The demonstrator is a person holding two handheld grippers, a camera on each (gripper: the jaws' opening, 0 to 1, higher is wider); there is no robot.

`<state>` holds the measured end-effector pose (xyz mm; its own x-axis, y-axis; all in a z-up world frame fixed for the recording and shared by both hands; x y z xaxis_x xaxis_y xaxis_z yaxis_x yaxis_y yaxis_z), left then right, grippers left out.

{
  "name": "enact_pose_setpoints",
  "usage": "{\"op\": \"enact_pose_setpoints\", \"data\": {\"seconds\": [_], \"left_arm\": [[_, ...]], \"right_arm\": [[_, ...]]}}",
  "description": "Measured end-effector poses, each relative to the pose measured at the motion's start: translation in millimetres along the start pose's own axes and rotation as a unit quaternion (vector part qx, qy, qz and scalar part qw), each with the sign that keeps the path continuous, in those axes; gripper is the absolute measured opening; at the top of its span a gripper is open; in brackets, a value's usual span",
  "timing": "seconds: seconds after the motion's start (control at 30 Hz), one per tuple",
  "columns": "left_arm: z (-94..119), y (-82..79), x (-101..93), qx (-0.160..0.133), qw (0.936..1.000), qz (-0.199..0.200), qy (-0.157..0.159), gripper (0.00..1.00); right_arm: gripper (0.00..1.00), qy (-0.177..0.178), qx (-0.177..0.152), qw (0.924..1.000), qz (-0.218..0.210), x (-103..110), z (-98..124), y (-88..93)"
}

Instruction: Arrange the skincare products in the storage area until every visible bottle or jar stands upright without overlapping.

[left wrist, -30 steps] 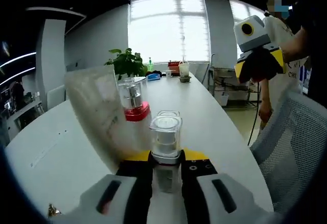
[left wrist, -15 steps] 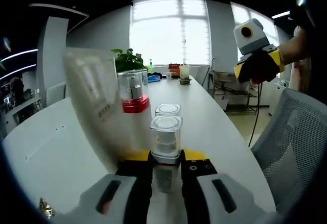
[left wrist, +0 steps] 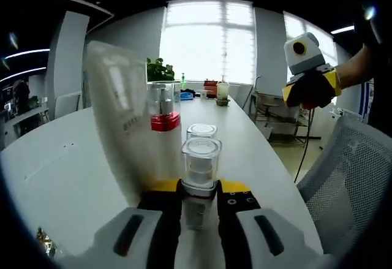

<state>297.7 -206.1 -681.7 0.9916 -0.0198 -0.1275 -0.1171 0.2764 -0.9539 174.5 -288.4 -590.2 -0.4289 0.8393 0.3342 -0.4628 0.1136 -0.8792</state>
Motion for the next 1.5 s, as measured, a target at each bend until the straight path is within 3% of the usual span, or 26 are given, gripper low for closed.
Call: {"op": "enact_pose_setpoints", "data": {"seconds": [0.67,0.97,1.5], "left_arm": [[0.3,-7.5,-3.5,-0.006,0.9999,-0.007,-0.013,0.18],[3.0,-8.3,-6.4,-0.004,0.9998,-0.009,-0.016,0.24],[26.8,-31.8,-20.9,-0.008,0.9987,-0.018,-0.047,0.29]], "right_arm": [[0.32,-0.004,0.001,1.0,-0.001,2.5,0.4,0.1],[0.32,-0.009,0.0,1.0,0.002,5.0,0.1,-1.3],[0.33,-0.024,-0.006,0.9994,0.023,13.6,6.3,-9.2]]}}
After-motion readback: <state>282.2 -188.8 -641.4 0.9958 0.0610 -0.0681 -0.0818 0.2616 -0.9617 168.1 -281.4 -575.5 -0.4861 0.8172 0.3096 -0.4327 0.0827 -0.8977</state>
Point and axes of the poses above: the point that each gripper's makers call its tool centre point, and the gripper's own axes: z roughly backward along the fingers, x roughly to its left, y roughly out of its underside, the point moved 4 cm from there along z, roughly backward along the fingers, and after that the axes turned 14 degrees about y, right-handed, at the moved point
